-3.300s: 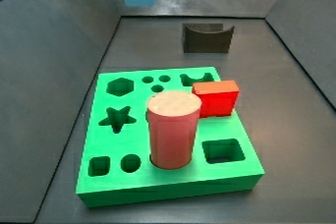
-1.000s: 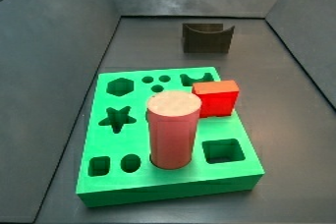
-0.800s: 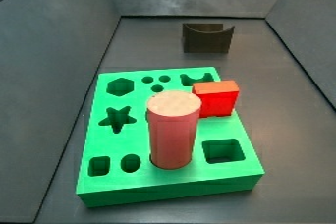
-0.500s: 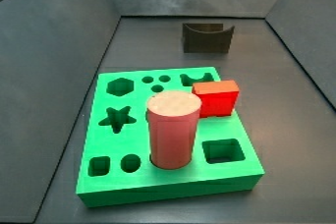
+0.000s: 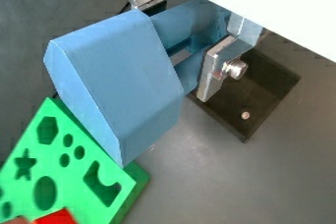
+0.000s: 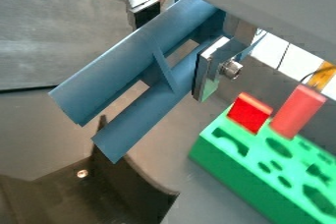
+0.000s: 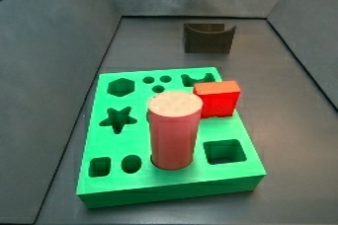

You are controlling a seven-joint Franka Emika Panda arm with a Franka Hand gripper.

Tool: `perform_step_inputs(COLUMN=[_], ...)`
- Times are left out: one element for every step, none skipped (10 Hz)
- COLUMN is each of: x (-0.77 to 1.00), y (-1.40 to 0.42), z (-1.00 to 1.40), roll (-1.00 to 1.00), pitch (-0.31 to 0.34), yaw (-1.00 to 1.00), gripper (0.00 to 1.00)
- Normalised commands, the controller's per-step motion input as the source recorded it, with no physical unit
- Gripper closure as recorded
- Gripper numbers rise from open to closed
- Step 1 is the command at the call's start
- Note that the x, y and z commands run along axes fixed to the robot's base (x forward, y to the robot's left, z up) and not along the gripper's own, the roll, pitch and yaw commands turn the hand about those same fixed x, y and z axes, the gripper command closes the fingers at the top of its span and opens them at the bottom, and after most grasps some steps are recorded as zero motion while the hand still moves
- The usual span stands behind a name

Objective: Pick up the 3 prong object. Move up. Place the 3 prong object on the fixture. Regrasp the 3 prong object. Move to above the board. Insert the 3 prong object.
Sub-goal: Place the 3 prong object on the fixture.

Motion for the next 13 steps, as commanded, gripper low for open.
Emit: perform_step_inputs(x=[0.08, 0.13, 0.13, 0.14, 0.16, 0.17, 0.18, 0.18, 0.18, 0.16, 0.12, 0.1, 0.08], y=[0.04, 0.13, 0.14, 0.14, 0.14, 0.14, 0.15, 0.14, 0.14, 0.12, 0.08, 0.1, 0.13], z=[-0.01, -1.0, -1.0, -1.0, -1.0, -1.0, -1.0, -1.0, -0.94, -0.79, -0.46, -0.37, -0.26], roll=[-0.25, -1.0, -1.0, -0.92, -0.72, -0.56, -0.34, -0.23, -0.18, -0.18, -0.17, -0.15, -0.12], pitch=[0.035, 0.218, 0.202, 0.216, 0.208, 0.181, 0.134, 0.1, 0.051, 0.032, -0.009, -0.025, -0.057], yaw=[-0.13, -0.04, -0.04, -0.08, -0.13, -0.16, -0.19, -0.19, -0.19, -0.18, -0.16, -0.14, -0.11], gripper=[1.0, 1.0, 1.0, 1.0, 1.0, 1.0, 1.0, 1.0, 1.0, 1.0, 1.0, 1.0, 1.0])
